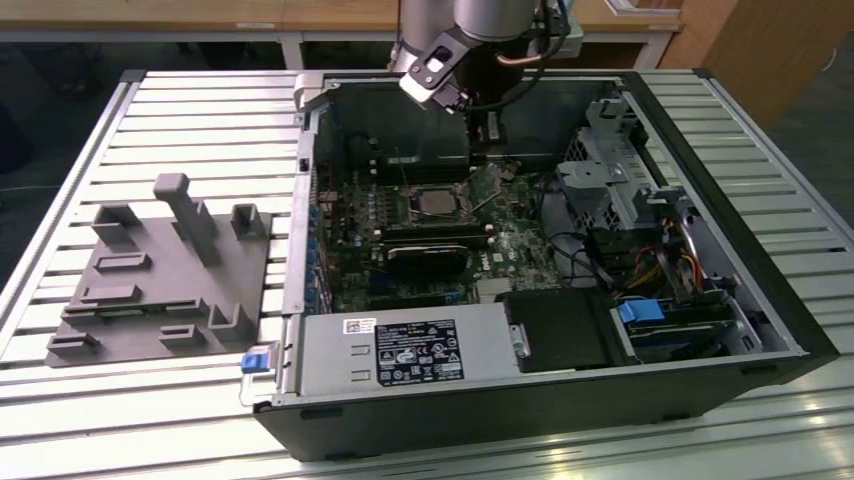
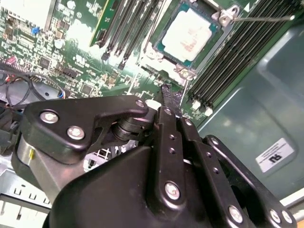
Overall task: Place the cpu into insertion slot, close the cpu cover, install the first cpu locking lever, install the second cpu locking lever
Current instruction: 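Close the cpu cover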
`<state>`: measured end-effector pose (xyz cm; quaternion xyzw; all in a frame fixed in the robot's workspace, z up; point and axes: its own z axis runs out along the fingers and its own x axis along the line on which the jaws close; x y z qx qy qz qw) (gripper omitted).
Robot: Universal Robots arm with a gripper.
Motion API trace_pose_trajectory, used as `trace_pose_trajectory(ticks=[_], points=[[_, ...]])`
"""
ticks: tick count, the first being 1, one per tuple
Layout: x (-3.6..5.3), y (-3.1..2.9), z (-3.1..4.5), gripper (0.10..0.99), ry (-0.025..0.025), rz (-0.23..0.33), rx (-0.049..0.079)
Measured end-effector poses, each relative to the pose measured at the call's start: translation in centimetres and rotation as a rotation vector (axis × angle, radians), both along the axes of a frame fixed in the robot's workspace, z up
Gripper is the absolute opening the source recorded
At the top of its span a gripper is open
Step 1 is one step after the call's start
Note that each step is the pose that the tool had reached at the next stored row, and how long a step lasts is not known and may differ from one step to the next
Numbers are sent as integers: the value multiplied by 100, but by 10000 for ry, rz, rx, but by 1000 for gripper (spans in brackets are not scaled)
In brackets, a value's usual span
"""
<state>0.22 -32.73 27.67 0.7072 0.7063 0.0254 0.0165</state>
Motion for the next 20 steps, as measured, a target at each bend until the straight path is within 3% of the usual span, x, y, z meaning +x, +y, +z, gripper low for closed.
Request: trace_pose_trajectory(ticks=[7,16,20], points=[[115,21,-93,122,90,2,-5],[213,100,-144,122,104,85,-7],[259,104,-152,122,105,73,-8]])
